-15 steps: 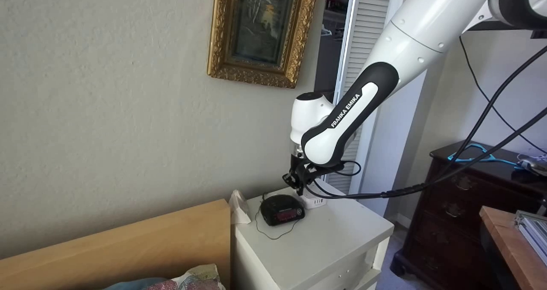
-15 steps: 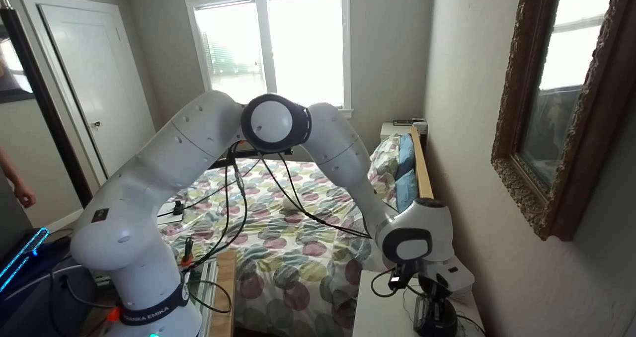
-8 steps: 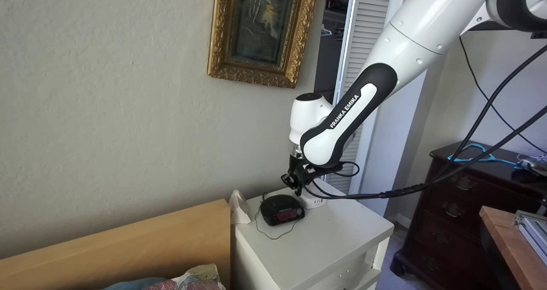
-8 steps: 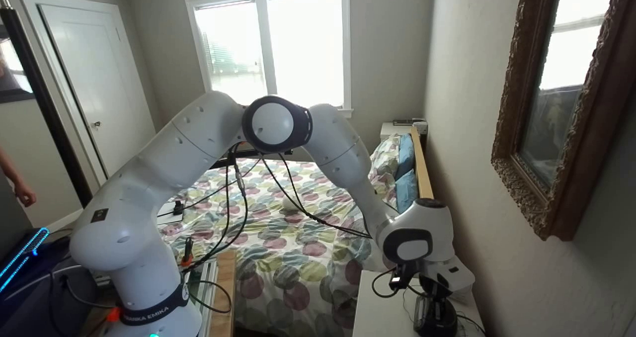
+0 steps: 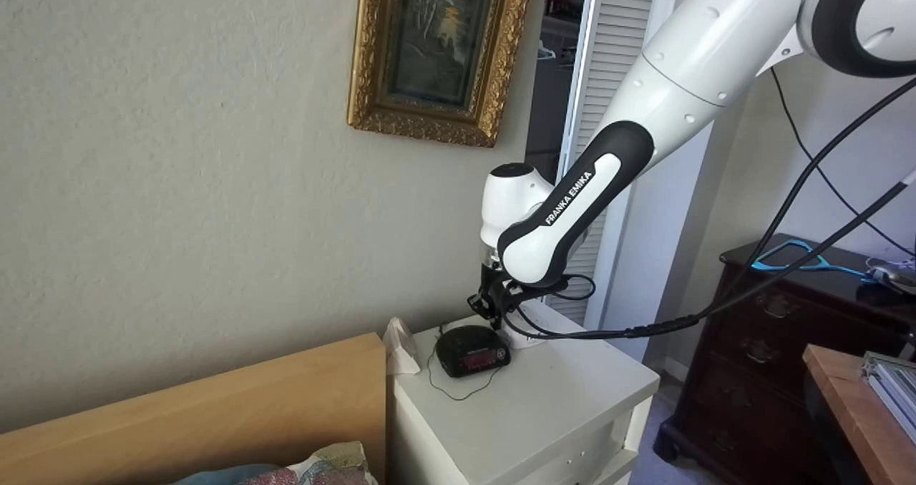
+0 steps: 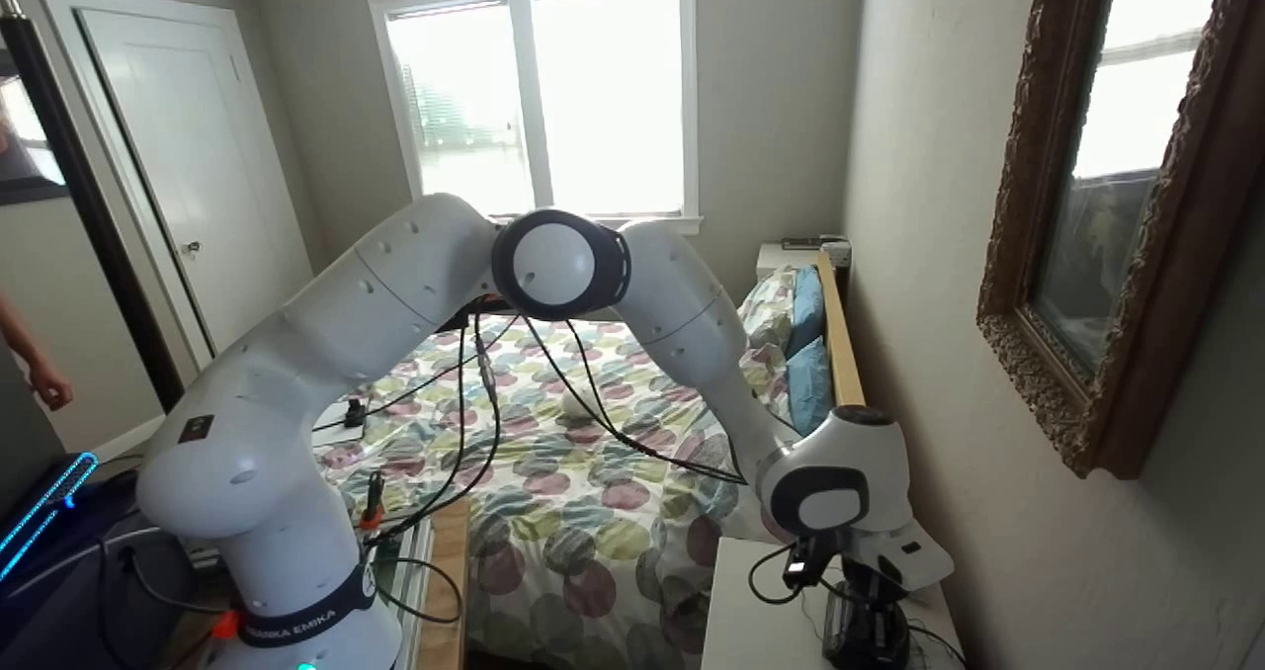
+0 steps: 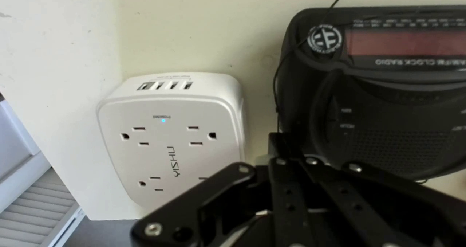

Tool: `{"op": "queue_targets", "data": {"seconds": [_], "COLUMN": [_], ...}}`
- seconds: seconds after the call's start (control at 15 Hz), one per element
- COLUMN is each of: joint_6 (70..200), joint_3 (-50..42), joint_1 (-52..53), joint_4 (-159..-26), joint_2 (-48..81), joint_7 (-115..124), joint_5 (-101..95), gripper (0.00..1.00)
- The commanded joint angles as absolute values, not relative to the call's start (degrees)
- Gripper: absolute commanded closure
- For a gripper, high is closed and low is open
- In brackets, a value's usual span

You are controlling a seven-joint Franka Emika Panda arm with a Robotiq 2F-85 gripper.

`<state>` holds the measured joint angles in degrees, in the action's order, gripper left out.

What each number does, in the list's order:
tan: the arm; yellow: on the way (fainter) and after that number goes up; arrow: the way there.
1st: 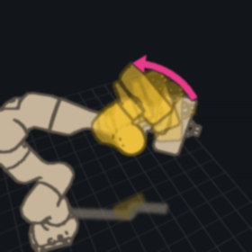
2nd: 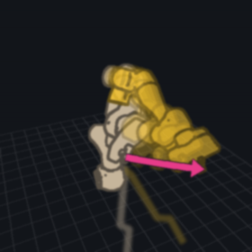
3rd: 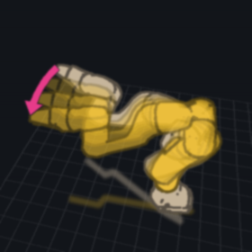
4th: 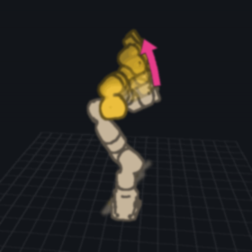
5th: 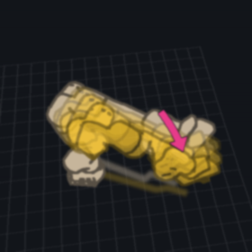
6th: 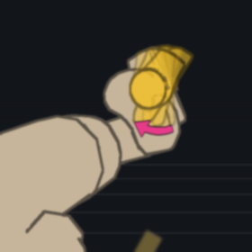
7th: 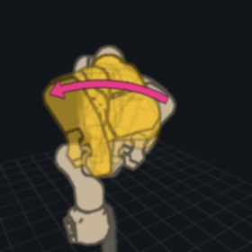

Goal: Move the black object close to the wall and white device to the right

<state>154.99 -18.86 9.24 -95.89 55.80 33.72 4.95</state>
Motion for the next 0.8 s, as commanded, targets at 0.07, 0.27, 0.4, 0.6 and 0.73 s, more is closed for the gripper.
{"op": "queue_targets", "data": {"seconds": [0.07,0.27,0.4,0.6,0.73], "joint_6": [153.4,152.8,152.4,151.6,151.3], "joint_3": [-18.9,-18.9,-19.0,-19.6,-20.1], "joint_1": [8.2,7.8,7.6,7.4,7.4], "joint_4": [-91.3,-89.7,-88.7,-87.6,-87.5], "joint_2": [59.0,60.2,61.1,62.2,62.5], "joint_7": [34.5,34.6,34.7,35.2,35.7], "joint_5": [4.3,4.3,4.3,4.2,4.2], "gripper": [1.00,1.00,1.00,1.00,1.00]}}
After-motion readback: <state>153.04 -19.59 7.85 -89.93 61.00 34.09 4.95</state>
